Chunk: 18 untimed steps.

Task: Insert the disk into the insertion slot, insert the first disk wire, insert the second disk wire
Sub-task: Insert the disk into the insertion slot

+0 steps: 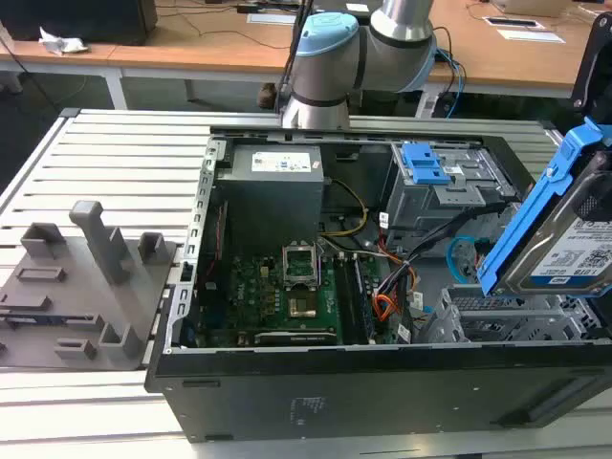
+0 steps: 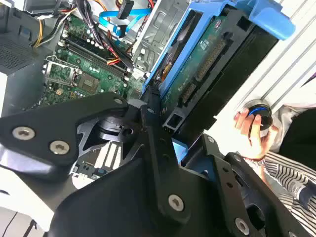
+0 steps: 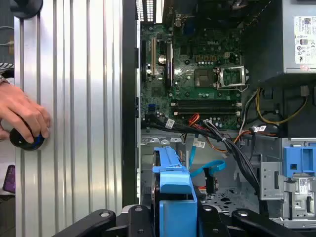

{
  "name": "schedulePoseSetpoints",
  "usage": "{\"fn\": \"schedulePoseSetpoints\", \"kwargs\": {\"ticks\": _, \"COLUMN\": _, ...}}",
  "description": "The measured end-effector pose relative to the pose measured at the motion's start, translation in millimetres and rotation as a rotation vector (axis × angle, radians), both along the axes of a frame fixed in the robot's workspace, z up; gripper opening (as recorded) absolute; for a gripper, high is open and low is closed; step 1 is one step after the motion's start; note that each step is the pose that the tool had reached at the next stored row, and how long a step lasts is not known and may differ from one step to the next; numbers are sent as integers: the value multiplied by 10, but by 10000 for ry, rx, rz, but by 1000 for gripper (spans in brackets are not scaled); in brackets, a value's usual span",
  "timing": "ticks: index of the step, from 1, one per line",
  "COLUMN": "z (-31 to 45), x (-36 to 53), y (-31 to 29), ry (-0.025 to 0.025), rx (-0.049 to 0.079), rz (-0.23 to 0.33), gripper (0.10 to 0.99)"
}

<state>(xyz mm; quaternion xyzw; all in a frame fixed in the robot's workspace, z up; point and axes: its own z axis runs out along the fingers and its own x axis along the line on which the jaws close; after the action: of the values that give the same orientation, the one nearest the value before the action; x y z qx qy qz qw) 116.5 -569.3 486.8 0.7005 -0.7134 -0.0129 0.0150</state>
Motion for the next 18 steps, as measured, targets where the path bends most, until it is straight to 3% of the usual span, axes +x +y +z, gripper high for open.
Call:
{"fn": "schedulePoseSetpoints", "kwargs": {"ticks": 6, "z": -93, "x": 0, "y": 0, "ry": 0, "rx": 0, "rz": 0, "gripper": 365}}
{"fn": "schedulePoseSetpoints", "kwargs": {"ticks": 10, "z": -113, "x": 0, "y": 12, "ry": 0, "rx": -1, "rz": 0, "gripper": 365}}
{"fn": "schedulePoseSetpoints", "kwargs": {"ticks": 11, "z": -112, "x": 1, "y": 42, "ry": 0, "rx": -2, "rz": 1, "gripper": 365}}
{"fn": "schedulePoseSetpoints", "kwargs": {"ticks": 14, "z": -114, "x": 0, "y": 238, "ry": 0, "rx": 1, "rz": 1, "gripper": 365}}
{"fn": "schedulePoseSetpoints", "kwargs": {"ticks": 18, "z": -148, "x": 0, "y": 266, "ry": 0, "rx": 2, "rz": 0, "gripper": 365}}
